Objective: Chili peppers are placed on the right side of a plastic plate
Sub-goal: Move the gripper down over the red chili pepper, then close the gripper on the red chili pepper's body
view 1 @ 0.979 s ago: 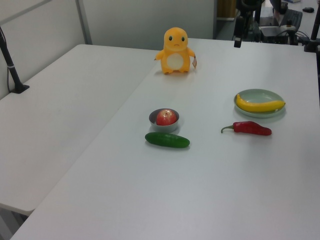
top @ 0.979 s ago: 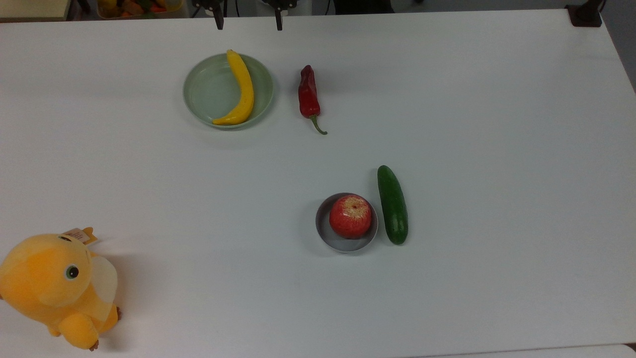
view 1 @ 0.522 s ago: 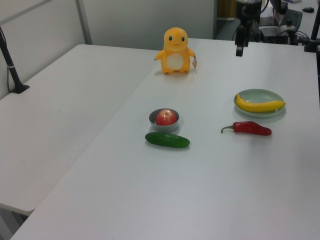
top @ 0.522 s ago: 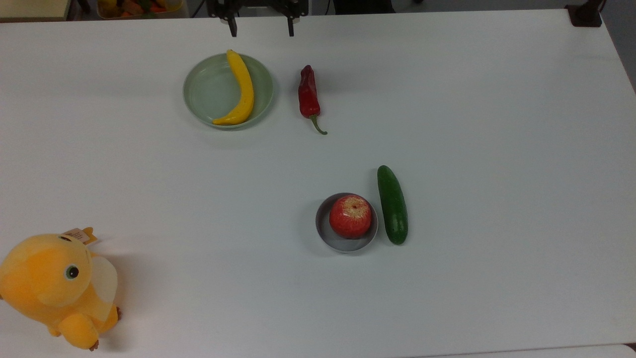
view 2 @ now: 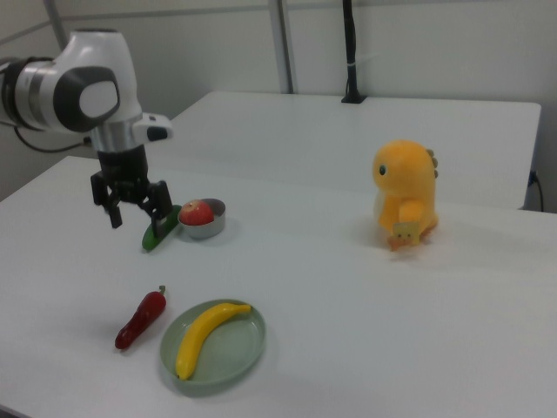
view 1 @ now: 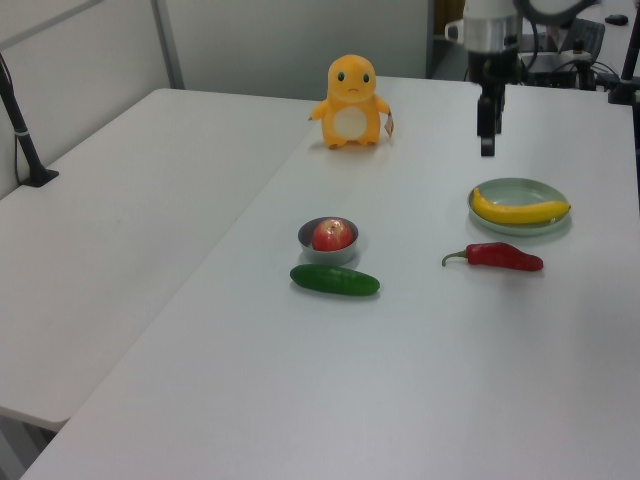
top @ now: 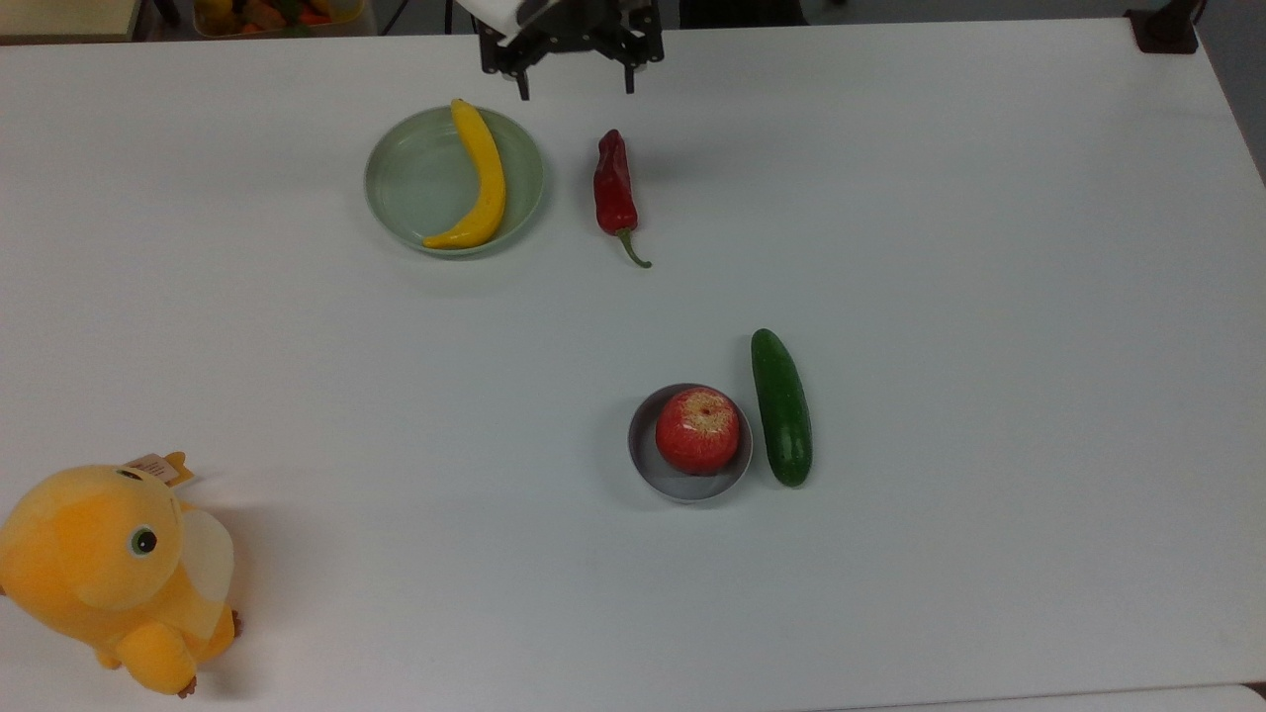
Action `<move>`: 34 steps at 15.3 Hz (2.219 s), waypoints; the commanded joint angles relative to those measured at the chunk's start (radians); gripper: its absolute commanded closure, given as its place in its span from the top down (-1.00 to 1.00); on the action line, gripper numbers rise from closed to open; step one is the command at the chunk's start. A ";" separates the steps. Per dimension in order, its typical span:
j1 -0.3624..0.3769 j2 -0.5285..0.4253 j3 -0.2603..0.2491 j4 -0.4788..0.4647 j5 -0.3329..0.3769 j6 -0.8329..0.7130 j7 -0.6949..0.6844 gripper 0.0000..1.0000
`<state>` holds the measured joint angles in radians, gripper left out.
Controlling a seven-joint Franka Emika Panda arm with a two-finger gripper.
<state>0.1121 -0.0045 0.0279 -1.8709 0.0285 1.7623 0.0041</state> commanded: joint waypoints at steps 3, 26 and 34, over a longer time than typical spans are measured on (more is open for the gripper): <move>0.004 0.038 0.044 -0.079 0.014 0.022 -0.019 1.00; -0.002 0.138 0.098 -0.307 0.005 0.350 -0.019 0.83; -0.002 0.143 0.098 -0.304 0.004 0.352 -0.053 -0.52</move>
<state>0.1123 0.1436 0.1232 -2.1631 0.0284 2.0850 -0.0110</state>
